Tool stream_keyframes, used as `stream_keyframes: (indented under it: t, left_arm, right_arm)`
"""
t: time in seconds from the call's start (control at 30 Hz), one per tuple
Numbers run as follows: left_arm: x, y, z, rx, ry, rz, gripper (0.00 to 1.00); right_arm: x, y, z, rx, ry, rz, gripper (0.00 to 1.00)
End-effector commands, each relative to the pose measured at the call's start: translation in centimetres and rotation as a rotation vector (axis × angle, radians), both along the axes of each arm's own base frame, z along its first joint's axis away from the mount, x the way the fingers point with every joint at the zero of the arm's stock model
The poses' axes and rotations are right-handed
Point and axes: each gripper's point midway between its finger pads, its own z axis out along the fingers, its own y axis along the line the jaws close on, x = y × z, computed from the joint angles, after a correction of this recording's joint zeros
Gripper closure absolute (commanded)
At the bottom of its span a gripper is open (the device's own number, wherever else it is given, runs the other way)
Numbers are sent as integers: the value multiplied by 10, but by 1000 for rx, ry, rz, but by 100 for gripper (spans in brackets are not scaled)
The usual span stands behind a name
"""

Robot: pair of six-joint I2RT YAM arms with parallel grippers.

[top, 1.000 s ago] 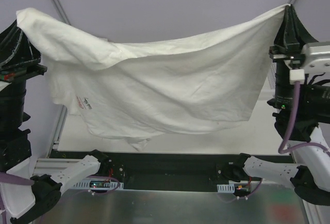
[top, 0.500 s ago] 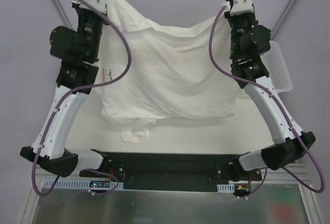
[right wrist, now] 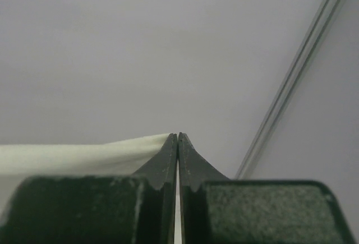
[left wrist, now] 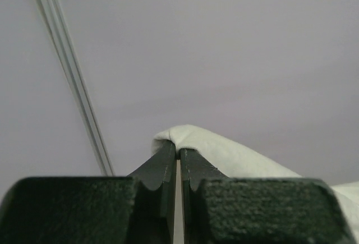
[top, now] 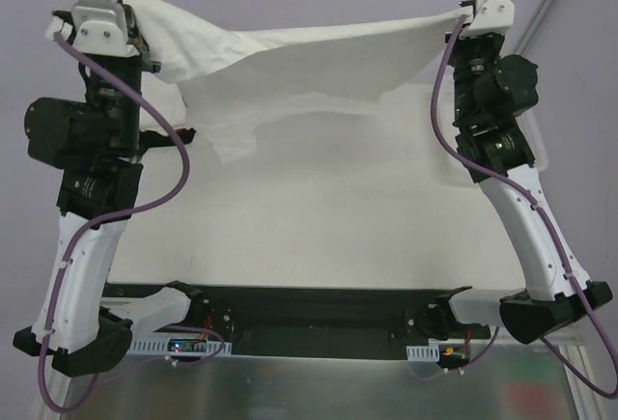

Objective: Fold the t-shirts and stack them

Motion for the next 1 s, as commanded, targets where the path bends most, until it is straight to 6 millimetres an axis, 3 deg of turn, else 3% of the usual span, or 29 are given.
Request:
stream_keyframes:
  t: [0.0, 0.03, 0.07, 0.1, 0.13, 0.2, 0.27, 0.33, 0.4, 0.47, 0.5, 0.53, 0.57, 0.6, 0.63, 0.67, 0.7, 0.8, 0.97]
  left_arm:
    - [0, 15, 4, -72, -22, 67, 100]
    - [-7, 27, 15, -97, -43, 111, 100]
    - [-9, 28, 18, -93, -43, 111, 100]
    - [-11, 25, 20, -87, -44, 86, 100]
    - [-11, 16, 20, -84, -38, 34, 100]
    - [-11, 1, 19, -76, -32, -52, 100]
    - [-4, -1, 16, -94, -16, -55, 100]
    - [9, -1, 11, -92, 4, -29, 100]
    - [20, -1, 6, -92, 24, -4, 100]
    - [28, -3, 6, -84, 34, 7, 100]
    - [29, -4, 7, -84, 38, 2, 100]
    - [18, -1, 20, -101, 9, -10, 100]
    - [10, 0, 28, -111, -8, -25, 100]
    - [3, -2, 35, -104, -28, -49, 100]
    - [-11, 1, 45, -109, -60, -59, 100]
    - [-16, 3, 48, -104, -70, -60, 100]
    - [-23, 5, 52, -104, -84, -63, 100]
    - [-30, 7, 52, -75, -103, -51, 100]
    - [-71, 6, 78, -39, -218, -119, 100]
  right_arm:
    - [-17, -25, 21, 114, -18, -91, 99]
    - [-17, -39, 20, 134, -13, -162, 99]
    - [-20, -41, 24, 162, -23, -147, 99]
    - [-17, -43, 14, 166, -1, -121, 99]
    - [-28, -31, 25, 170, -36, 1, 99]
    - [-32, -19, 23, 197, -42, 84, 99]
    - [-35, -18, 25, 205, -42, 84, 99]
    - [-36, -35, 30, 231, -39, -13, 99]
    - [-20, -35, 17, 186, 16, -55, 99]
    - [-20, -30, 22, 184, 22, -25, 99]
    - [-29, -29, 29, 210, -4, 4, 99]
    - [-38, -28, 37, 226, -41, 31, 99]
    - [-37, -25, 23, 226, -35, 47, 99]
    - [-62, -32, 47, 260, -133, 66, 99]
    - [-66, -34, 48, 259, -151, 65, 99]
    - [-67, -36, 43, 258, -152, 56, 99]
    - [-76, -41, 53, 263, -205, 52, 99]
    - [-81, -40, 54, 218, -262, 51, 99]
    - [-108, -35, 89, 186, -390, 120, 99]
